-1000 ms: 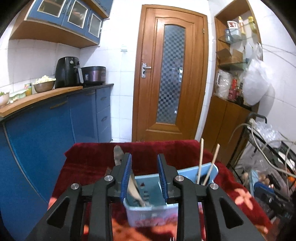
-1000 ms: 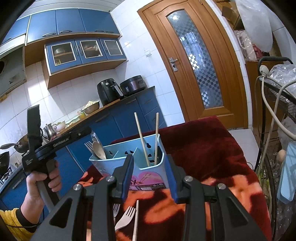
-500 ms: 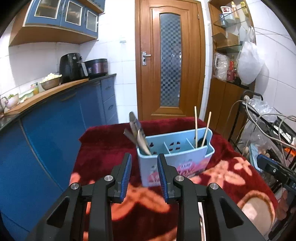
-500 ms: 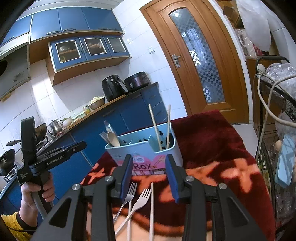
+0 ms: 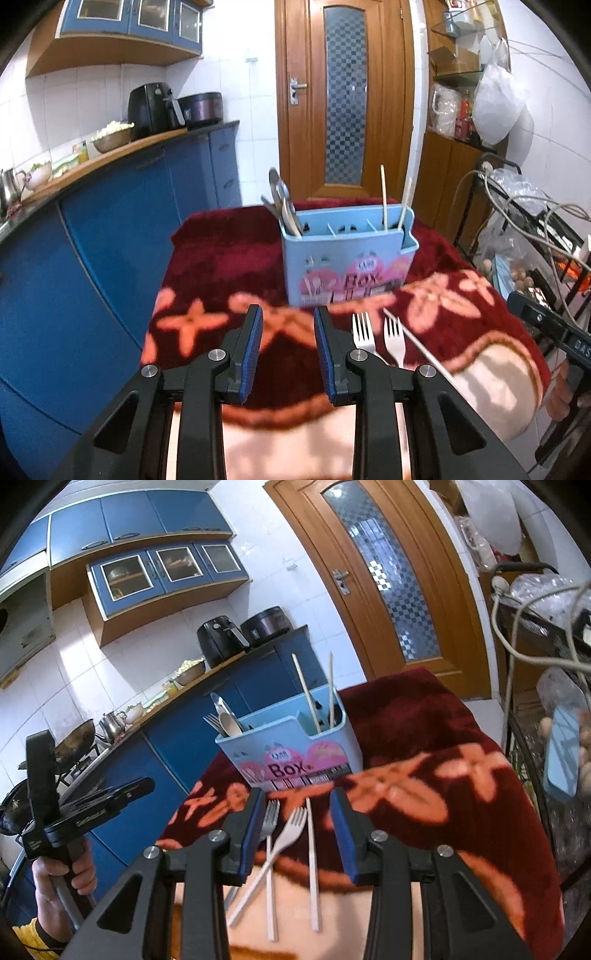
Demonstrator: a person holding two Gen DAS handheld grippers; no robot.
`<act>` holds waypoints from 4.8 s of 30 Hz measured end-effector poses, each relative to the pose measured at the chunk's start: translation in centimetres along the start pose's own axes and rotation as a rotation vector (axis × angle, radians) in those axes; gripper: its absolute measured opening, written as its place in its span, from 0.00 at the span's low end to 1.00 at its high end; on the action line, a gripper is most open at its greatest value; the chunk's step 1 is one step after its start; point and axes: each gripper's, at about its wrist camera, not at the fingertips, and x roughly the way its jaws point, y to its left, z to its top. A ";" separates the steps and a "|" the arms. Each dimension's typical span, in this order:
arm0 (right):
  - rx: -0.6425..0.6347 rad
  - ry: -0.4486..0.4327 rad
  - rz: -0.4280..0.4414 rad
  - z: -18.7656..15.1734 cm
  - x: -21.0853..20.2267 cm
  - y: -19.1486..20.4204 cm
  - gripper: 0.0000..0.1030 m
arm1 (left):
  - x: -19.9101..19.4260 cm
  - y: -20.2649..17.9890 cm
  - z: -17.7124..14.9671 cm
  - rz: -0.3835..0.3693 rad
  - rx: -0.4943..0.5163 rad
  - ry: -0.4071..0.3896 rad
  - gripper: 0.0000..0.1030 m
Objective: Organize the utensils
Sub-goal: 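Lower the left tool onto the metal fork and close it while the right tool approaches the white plastic knife, then lift the metal fork with the left tool while the right tool grasps the white plastic knife, then carry the metal fork over the holder with the left tool while the right tool carries the knife there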
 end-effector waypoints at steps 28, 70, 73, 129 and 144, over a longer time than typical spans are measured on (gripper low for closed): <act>0.056 0.146 -0.103 -4.9 2.2 -3.8 0.39 | 9.1 -4.7 -4.7 -0.168 -0.013 0.311 0.28; -0.193 0.414 -0.120 -3.1 7.2 1.0 0.40 | 8.0 0.3 -4.1 -0.236 -0.173 0.173 0.04; -0.241 0.480 -0.129 -2.9 8.4 2.0 0.40 | 8.0 1.1 -4.2 -0.245 -0.187 0.160 0.04; -0.147 0.060 0.074 2.9 4.9 3.0 0.07 | 5.0 1.2 0.7 -0.361 -0.193 -0.111 0.04; -0.125 -0.082 0.134 6.0 6.2 2.1 0.07 | 6.2 1.1 6.9 -0.293 -0.211 -0.260 0.04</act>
